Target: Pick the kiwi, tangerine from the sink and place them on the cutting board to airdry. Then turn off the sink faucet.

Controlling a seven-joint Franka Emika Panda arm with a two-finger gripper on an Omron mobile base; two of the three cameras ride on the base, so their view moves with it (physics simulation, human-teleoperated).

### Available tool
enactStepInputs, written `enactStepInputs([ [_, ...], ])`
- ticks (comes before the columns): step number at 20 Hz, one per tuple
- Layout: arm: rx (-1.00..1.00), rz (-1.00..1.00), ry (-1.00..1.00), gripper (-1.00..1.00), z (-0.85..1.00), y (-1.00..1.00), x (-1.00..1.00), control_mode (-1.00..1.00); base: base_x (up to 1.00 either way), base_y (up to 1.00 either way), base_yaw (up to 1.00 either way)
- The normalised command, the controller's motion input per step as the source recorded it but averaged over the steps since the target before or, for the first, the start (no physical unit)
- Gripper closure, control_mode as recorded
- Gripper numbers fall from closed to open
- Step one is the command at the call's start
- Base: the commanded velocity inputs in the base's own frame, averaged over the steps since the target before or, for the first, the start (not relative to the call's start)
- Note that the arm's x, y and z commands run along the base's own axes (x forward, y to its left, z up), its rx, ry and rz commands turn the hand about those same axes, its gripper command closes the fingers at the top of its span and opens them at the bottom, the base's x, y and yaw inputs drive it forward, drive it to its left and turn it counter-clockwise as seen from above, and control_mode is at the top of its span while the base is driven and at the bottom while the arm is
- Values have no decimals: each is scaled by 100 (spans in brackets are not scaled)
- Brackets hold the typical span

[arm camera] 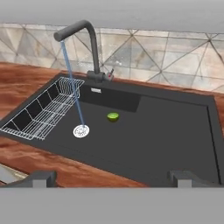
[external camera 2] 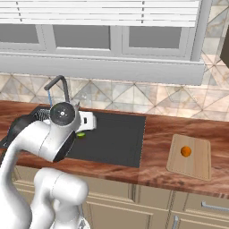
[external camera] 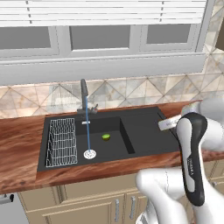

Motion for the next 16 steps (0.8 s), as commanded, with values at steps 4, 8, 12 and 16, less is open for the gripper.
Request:
enactStepInputs([
  [4,0,-7,13,-100,12,70,0,-100,0,0,0],
  [8,-5,-5,11,-100,5,71,0,-100,0,0,0],
  [12,-6,-1,11,-100,2,40,0,-100,0,0,0],
  [16,0,0,8,-100,-5,4,18,-100,0,0,0],
])
